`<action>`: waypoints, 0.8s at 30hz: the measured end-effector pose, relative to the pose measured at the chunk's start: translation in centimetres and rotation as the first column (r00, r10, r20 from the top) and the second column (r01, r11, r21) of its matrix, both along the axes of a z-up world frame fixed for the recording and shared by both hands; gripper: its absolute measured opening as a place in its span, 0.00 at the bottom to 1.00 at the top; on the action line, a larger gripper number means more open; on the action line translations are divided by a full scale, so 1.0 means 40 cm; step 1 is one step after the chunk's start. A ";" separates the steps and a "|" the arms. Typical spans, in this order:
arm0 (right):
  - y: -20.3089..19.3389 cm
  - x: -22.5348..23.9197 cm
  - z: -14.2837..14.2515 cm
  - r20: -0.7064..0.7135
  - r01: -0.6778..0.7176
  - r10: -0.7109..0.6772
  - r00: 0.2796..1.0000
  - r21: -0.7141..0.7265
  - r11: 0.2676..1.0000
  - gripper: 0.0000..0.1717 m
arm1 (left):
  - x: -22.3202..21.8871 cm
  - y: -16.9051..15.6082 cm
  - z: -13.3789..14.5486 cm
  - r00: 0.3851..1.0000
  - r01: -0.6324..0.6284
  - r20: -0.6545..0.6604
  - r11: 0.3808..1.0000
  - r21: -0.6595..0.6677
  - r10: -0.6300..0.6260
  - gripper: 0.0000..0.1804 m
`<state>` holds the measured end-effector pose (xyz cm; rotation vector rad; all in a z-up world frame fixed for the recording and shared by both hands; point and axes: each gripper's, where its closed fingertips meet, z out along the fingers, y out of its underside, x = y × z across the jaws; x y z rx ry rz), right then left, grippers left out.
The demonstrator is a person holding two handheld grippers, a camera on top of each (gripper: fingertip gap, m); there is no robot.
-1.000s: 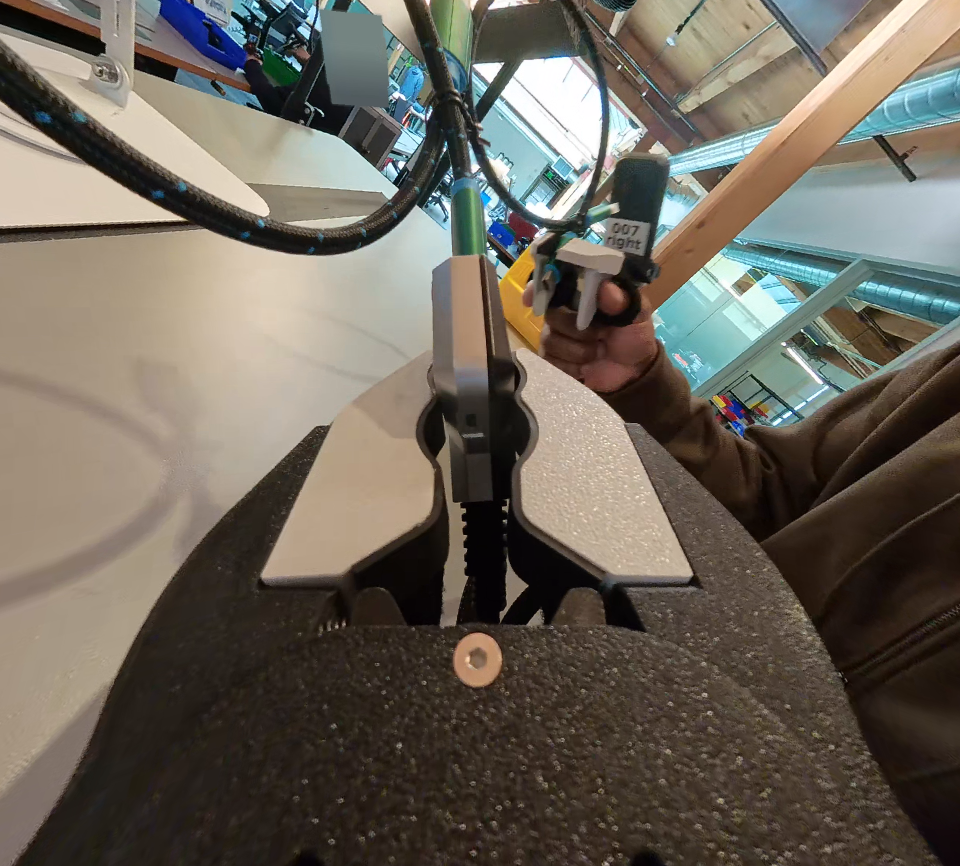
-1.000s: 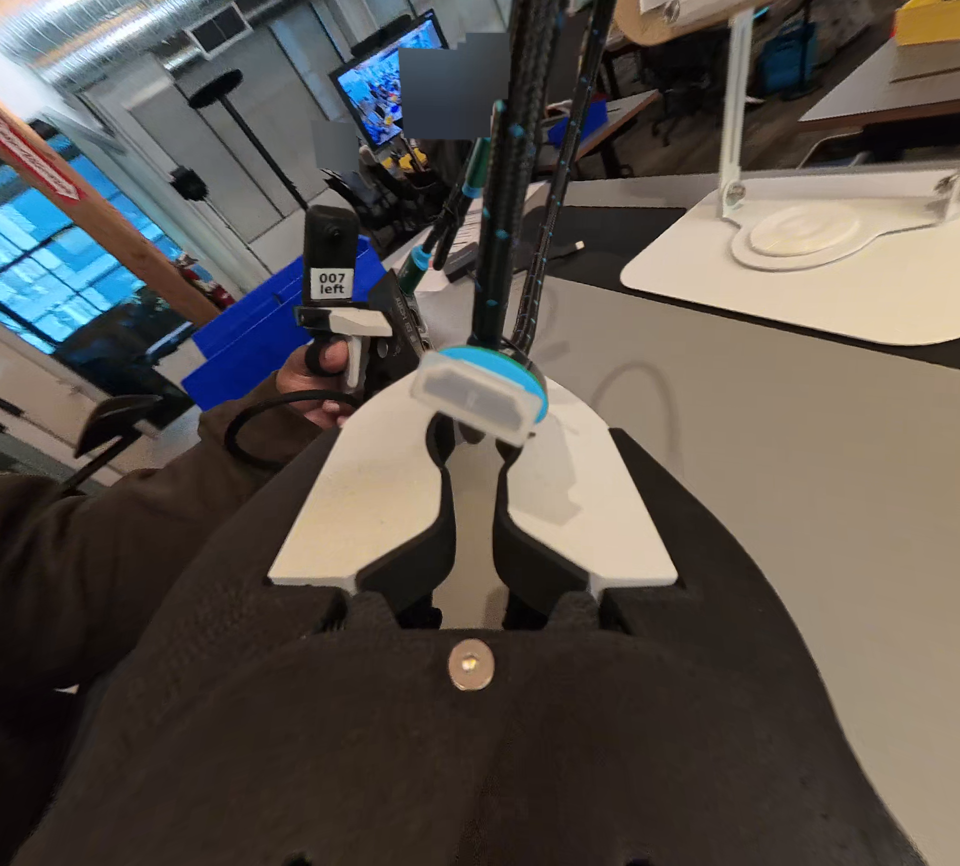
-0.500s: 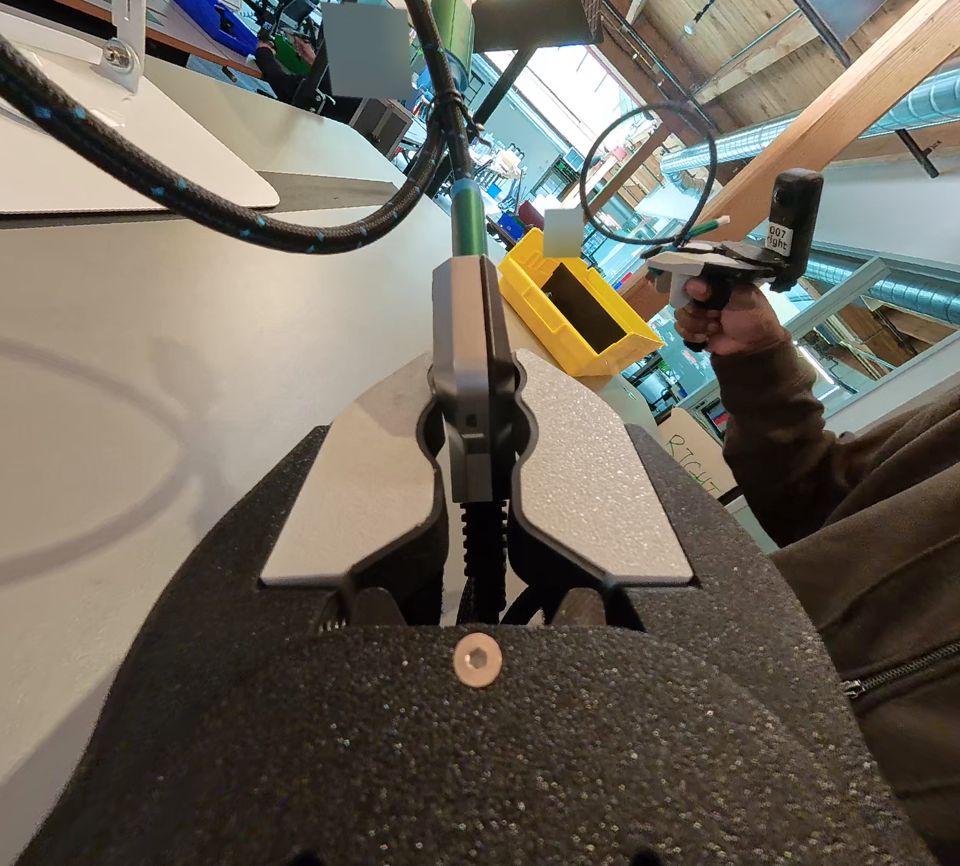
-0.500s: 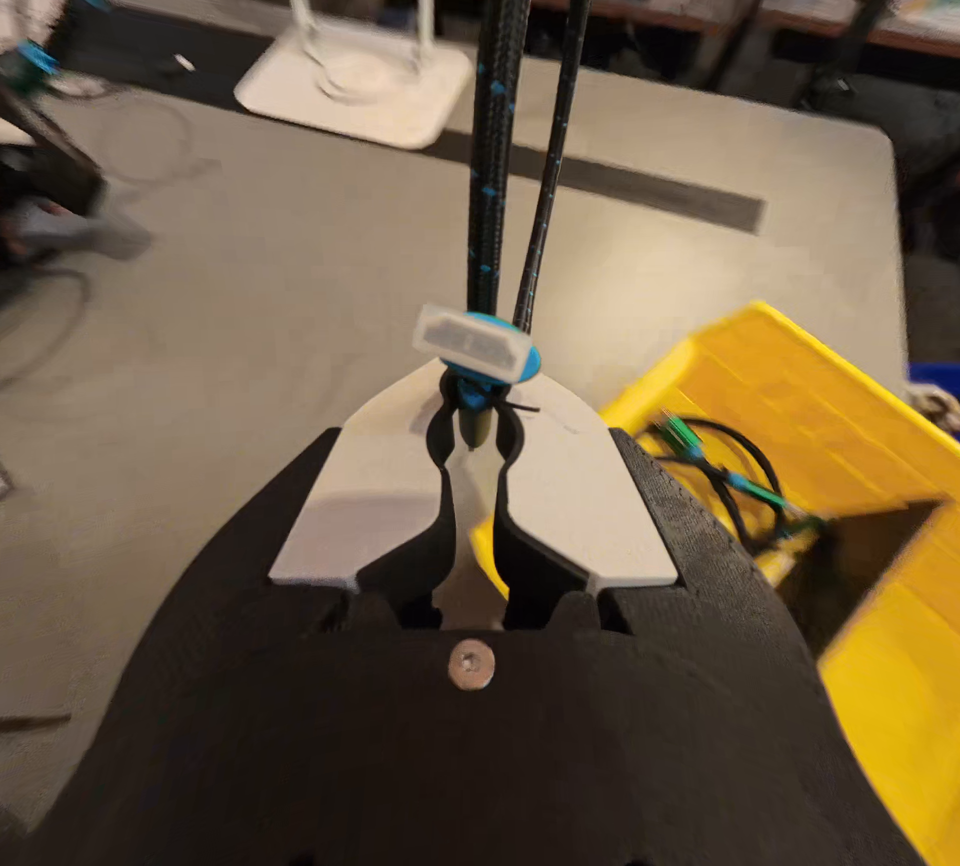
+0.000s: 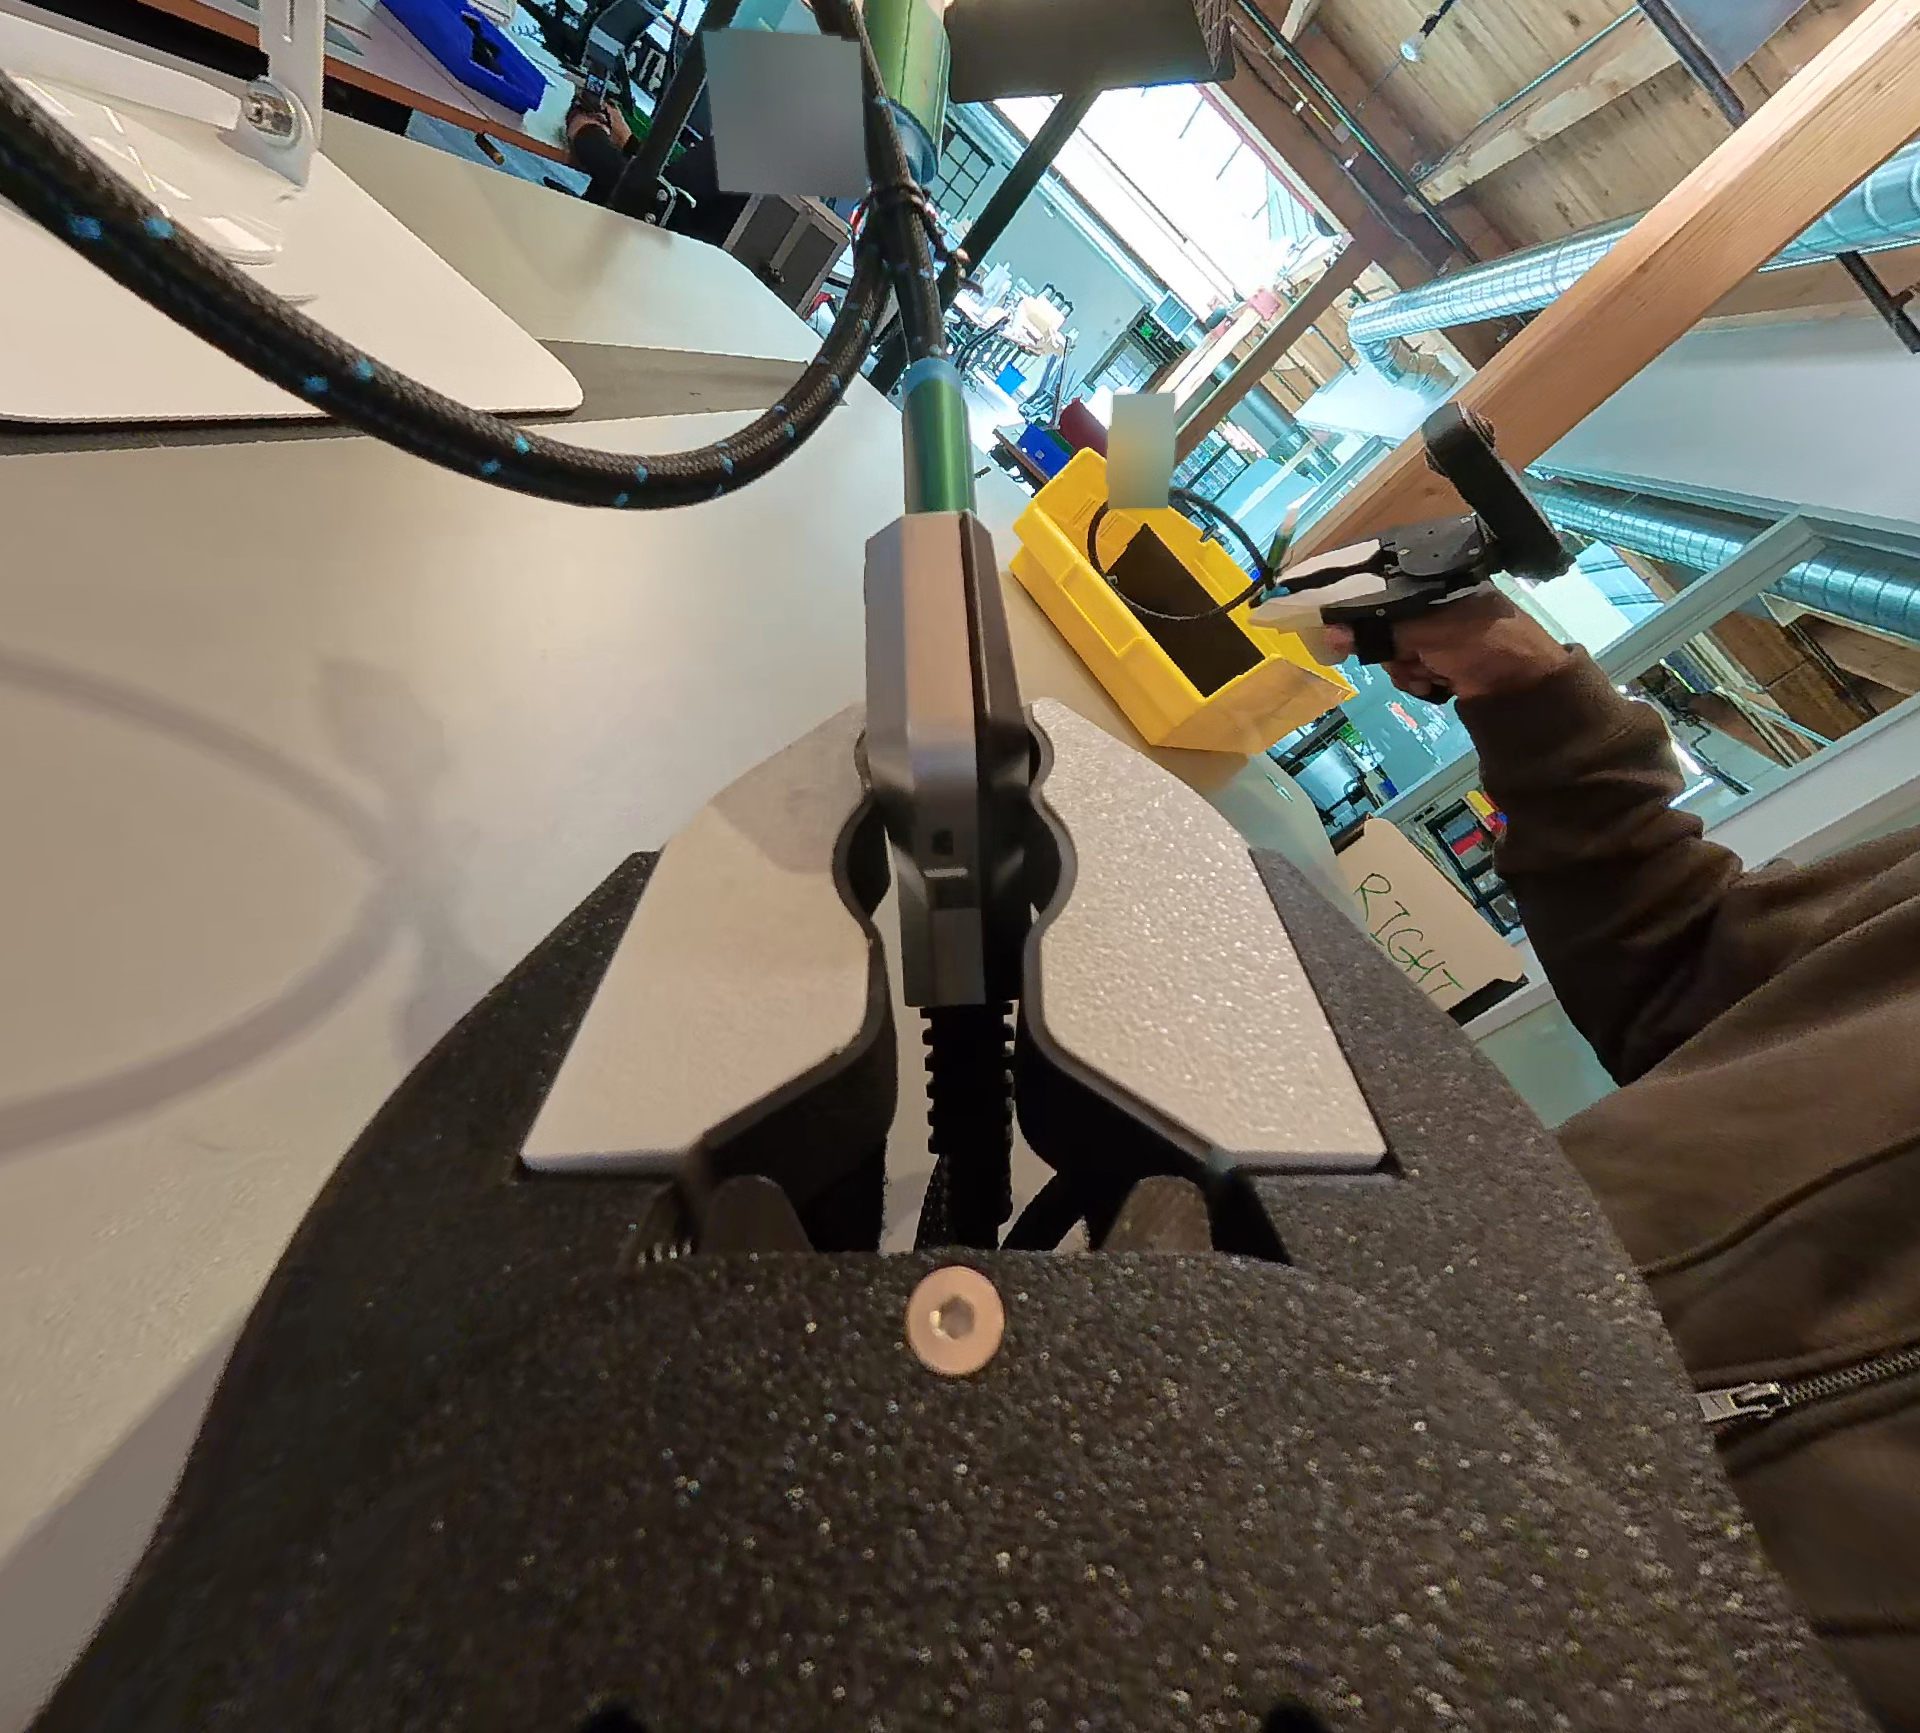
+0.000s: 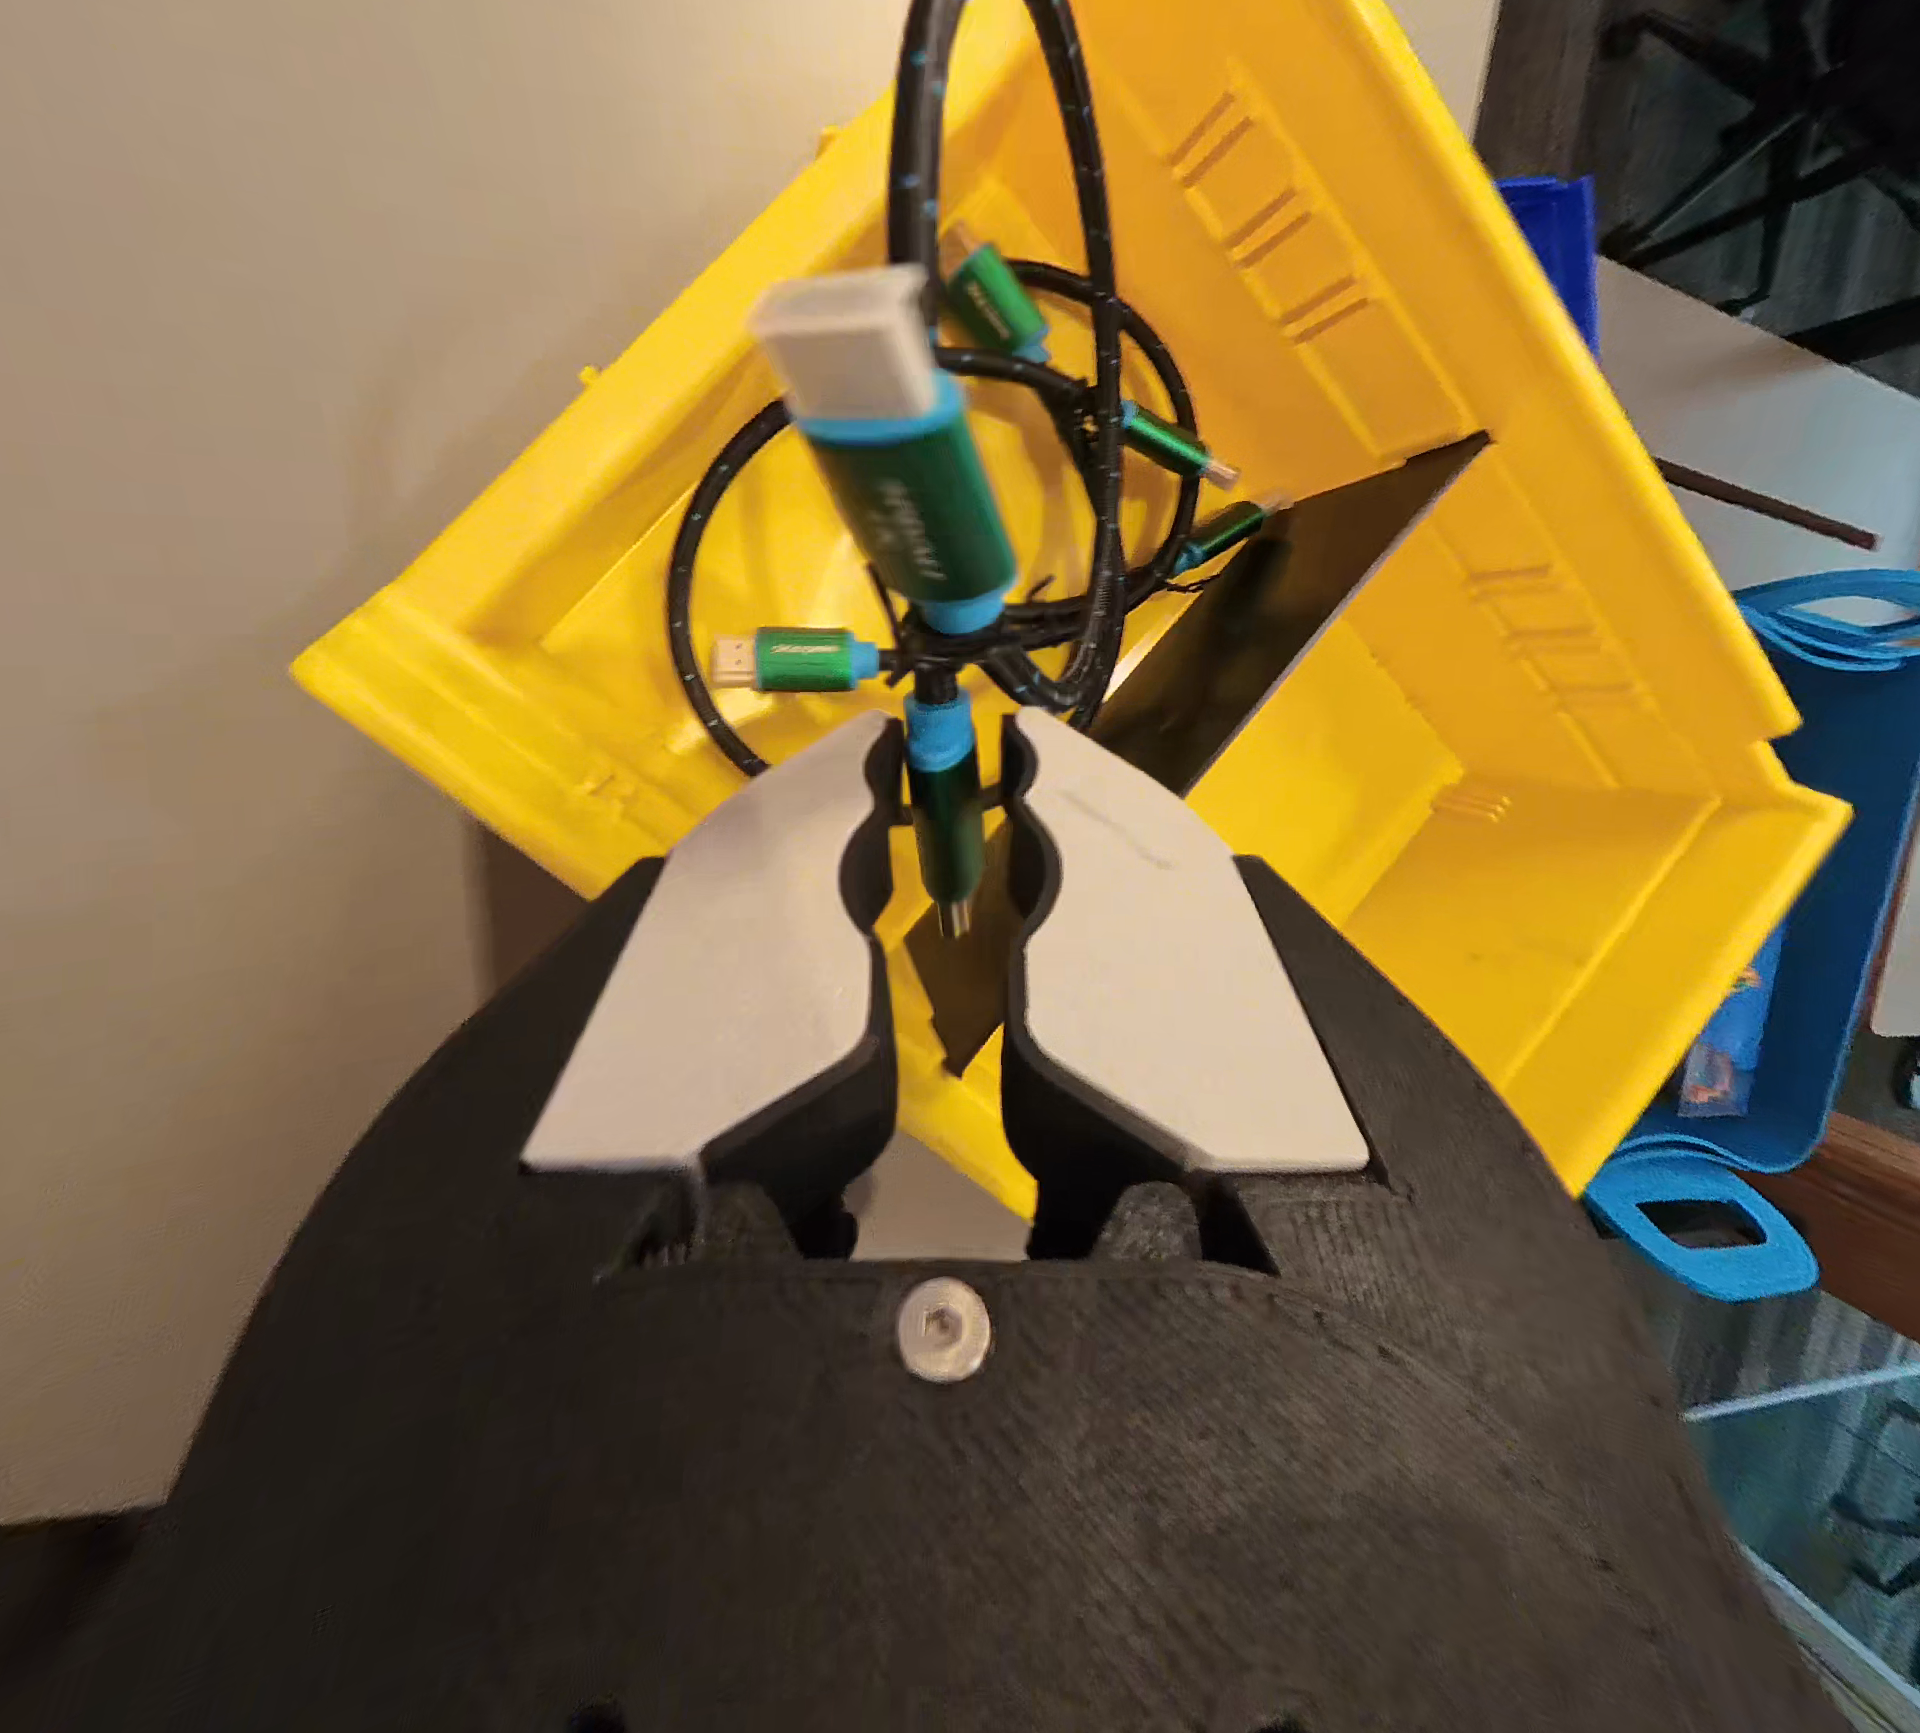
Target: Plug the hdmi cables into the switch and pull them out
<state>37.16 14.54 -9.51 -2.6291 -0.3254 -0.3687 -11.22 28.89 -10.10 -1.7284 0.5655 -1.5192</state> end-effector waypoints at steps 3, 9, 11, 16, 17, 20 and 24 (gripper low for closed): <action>-0.027 -0.020 0.000 -0.065 -0.026 0.023 0.998 -0.044 0.999 0.24 | -0.002 0.001 0.002 1.000 -0.002 0.007 1.000 -0.002 0.002 0.12; -0.109 -0.004 0.030 -0.009 0.006 -0.006 1.000 -0.066 0.998 0.31 | -0.003 0.002 0.002 1.000 0.000 0.011 1.000 -0.008 0.000 0.12; -0.118 -0.049 0.060 -0.029 -0.027 0.027 0.999 0.009 1.000 0.32 | -0.002 0.003 0.001 1.000 0.001 0.009 1.000 -0.010 -0.001 0.12; -0.077 -0.215 0.030 -0.057 -0.188 0.196 0.979 0.125 0.974 0.30 | 0.003 0.006 -0.004 1.000 0.002 -0.004 1.000 -0.013 -0.002 0.12; -0.068 -0.216 0.008 -0.027 -0.188 0.192 0.981 0.108 0.976 0.30 | 0.003 0.006 -0.004 1.000 0.002 -0.006 1.000 -0.012 -0.002 0.12; -0.065 -0.227 -0.044 -0.016 -0.219 0.220 0.975 0.048 0.975 0.31 | 0.000 0.006 -0.002 1.000 -0.004 0.000 1.000 -0.008 0.004 0.12; -0.137 -0.211 -0.043 0.002 -0.322 0.324 0.946 -0.086 0.943 0.24 | -0.005 0.007 0.002 1.000 -0.008 0.014 1.000 -0.011 0.008 0.12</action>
